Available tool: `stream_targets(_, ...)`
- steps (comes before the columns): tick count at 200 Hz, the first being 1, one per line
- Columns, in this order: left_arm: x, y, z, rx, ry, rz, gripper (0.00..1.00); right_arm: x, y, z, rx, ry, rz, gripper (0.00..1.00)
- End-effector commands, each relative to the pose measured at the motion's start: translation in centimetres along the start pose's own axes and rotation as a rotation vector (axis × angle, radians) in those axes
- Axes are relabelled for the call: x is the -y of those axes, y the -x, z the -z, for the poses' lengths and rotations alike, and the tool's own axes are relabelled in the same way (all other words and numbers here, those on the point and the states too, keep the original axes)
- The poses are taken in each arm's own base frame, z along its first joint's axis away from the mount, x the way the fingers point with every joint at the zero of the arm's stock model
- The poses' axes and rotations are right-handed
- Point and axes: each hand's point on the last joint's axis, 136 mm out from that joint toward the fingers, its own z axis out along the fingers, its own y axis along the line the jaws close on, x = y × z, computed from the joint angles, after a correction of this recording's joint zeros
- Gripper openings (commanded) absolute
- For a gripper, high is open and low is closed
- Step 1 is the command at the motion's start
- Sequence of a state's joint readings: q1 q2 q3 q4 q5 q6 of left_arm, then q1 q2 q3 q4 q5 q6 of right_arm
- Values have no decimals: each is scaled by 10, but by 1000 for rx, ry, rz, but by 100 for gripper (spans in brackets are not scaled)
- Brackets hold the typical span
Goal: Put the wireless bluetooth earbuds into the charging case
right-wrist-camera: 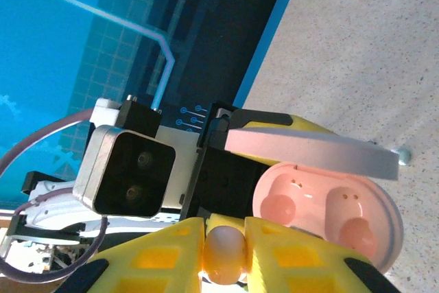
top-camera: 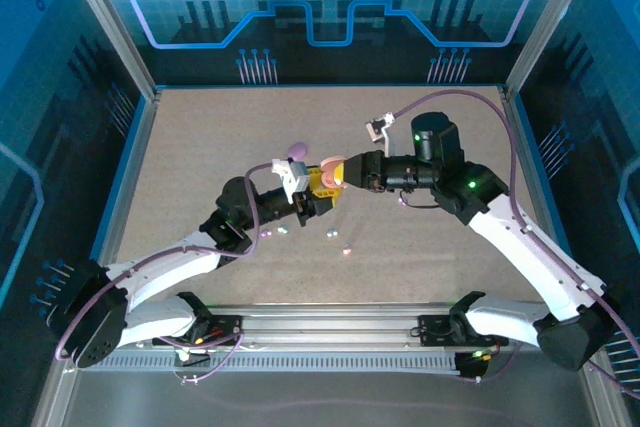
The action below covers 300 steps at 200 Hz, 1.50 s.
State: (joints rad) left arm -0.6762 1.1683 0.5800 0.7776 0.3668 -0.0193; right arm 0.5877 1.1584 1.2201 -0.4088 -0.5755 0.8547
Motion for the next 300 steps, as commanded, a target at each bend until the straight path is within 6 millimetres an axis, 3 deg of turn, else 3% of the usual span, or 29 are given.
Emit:
stream_targets(1,8,15,-4,47,-43,-36,32,-7,4,-1,12,-29,57,23)
stream_targets(92,9,19,-7,58,-48,-31,32,5,0,-19,-29,-93,58,23)
stream_targets(180,8,25,-5,88,-36,-31,32,25,-8,-20,-62,-218,79,25)
stream_targets(300,10,25,-5,84,-46,-26,32,17,-5,-12,-50,-250,97,31)
